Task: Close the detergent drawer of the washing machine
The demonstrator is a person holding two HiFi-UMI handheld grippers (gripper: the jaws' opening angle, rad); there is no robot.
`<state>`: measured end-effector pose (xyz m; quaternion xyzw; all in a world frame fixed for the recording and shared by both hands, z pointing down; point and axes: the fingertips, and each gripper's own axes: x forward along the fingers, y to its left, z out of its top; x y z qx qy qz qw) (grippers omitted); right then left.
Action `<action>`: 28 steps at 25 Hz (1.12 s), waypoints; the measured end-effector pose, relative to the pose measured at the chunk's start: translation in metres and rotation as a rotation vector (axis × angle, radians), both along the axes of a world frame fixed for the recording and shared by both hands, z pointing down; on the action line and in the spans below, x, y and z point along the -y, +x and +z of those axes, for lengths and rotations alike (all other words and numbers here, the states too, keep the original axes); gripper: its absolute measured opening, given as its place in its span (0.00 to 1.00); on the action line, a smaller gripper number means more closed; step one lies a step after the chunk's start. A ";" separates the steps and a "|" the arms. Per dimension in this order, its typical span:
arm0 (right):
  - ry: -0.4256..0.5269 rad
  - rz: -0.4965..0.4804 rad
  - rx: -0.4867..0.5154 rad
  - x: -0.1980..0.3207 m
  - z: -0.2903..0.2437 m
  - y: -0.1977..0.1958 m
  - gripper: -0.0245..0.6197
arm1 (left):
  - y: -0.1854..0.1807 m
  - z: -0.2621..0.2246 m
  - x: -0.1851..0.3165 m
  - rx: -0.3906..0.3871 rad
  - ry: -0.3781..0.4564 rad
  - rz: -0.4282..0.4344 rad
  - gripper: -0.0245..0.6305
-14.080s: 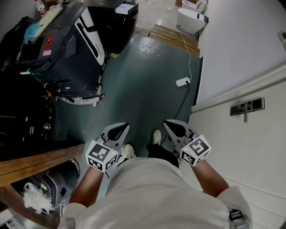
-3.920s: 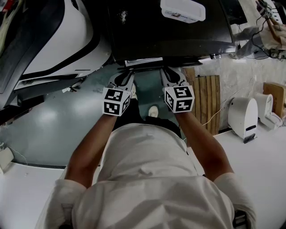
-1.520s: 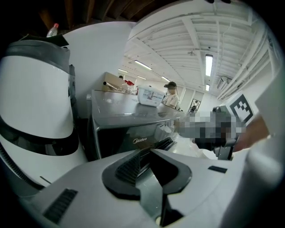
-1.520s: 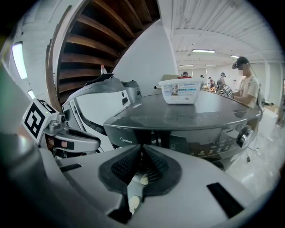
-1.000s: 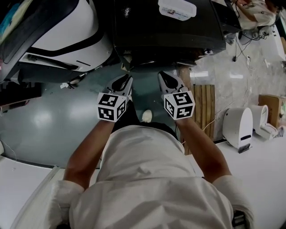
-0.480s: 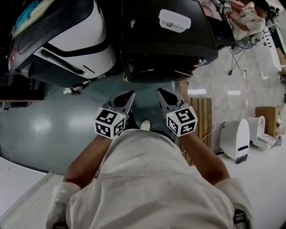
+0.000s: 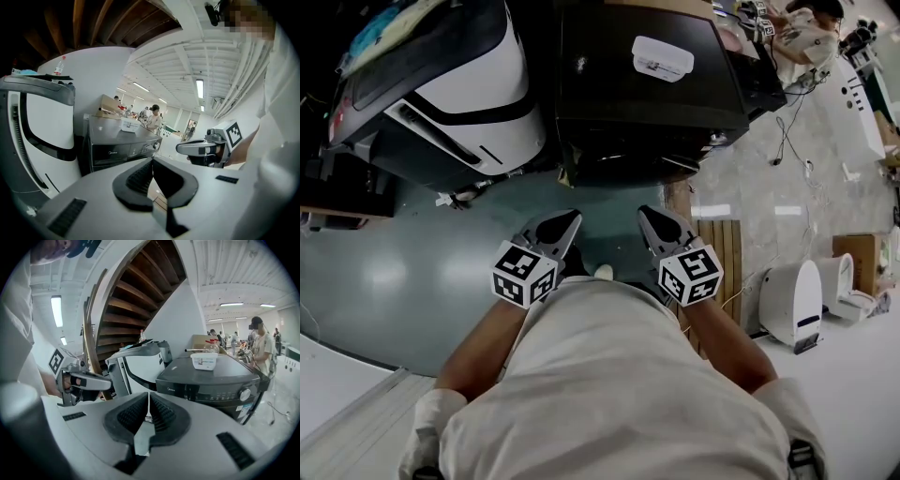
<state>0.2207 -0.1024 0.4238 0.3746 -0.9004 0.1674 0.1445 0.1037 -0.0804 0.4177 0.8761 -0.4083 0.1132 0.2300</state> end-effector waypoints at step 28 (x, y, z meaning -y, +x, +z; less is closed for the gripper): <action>0.043 -0.022 0.023 -0.022 -0.010 0.015 0.06 | 0.012 0.005 -0.018 0.009 0.005 -0.036 0.04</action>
